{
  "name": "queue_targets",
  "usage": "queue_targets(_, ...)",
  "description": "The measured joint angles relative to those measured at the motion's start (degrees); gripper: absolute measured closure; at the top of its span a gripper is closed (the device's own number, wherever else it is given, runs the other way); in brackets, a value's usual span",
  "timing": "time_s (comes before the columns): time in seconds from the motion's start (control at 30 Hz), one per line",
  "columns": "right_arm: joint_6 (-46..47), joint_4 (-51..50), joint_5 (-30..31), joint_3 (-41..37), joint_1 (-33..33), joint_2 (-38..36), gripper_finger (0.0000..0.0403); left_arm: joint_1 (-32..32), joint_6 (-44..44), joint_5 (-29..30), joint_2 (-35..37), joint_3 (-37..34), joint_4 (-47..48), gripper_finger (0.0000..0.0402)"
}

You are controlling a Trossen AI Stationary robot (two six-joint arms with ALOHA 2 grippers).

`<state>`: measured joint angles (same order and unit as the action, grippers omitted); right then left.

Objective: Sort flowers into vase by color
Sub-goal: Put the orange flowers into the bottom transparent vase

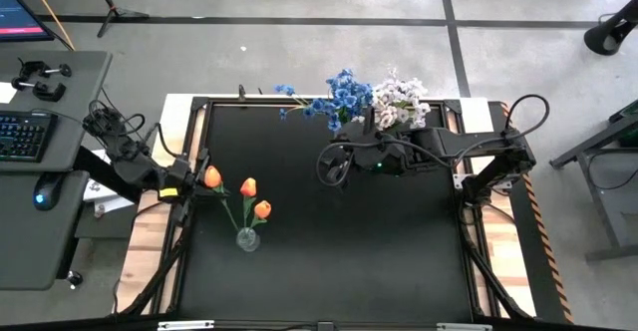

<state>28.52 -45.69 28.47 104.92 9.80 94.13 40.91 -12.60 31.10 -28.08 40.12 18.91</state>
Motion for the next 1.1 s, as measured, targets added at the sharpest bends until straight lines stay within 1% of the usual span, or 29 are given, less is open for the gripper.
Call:
queue_targets(0.13,-0.27,0.00,0.02,0.00,0.00,0.00,0.0126,0.00,-2.31,-0.74,-1.83,0.00,0.49,0.0401)
queue_targets(0.23,-0.26,0.00,0.02,0.00,0.00,0.00,0.0126,0.00,-1.84,-1.79,-3.16,0.00,-1.73,0.0401)
queue_targets(0.37,-0.24,0.00,0.02,0.00,0.00,0.00,0.0126,0.02,3.34,-1.78,-3.12,0.15,-7.74,0.0401)
queue_targets(0.43,-0.24,0.00,0.02,0.00,0.00,0.00,0.0126,0.02,5.42,-1.23,-2.75,0.81,-8.40,0.0401)
queue_targets(0.6,0.08,-0.02,0.02,0.00,0.00,0.00,0.0126,0.00,4.97,-1.42,-2.75,1.45,-7.14,0.0401)
queue_targets(0.8,0.14,-0.04,0.02,0.00,0.00,0.00,0.0126,0.04,-0.20,-2.56,-4.53,1.33,-3.02,0.0401)
queue_targets(1.1,0.02,-0.07,0.04,0.00,0.00,0.00,0.0126,0.00,0.27,-1.84,-6.28,1.29,-3.31,0.0401)
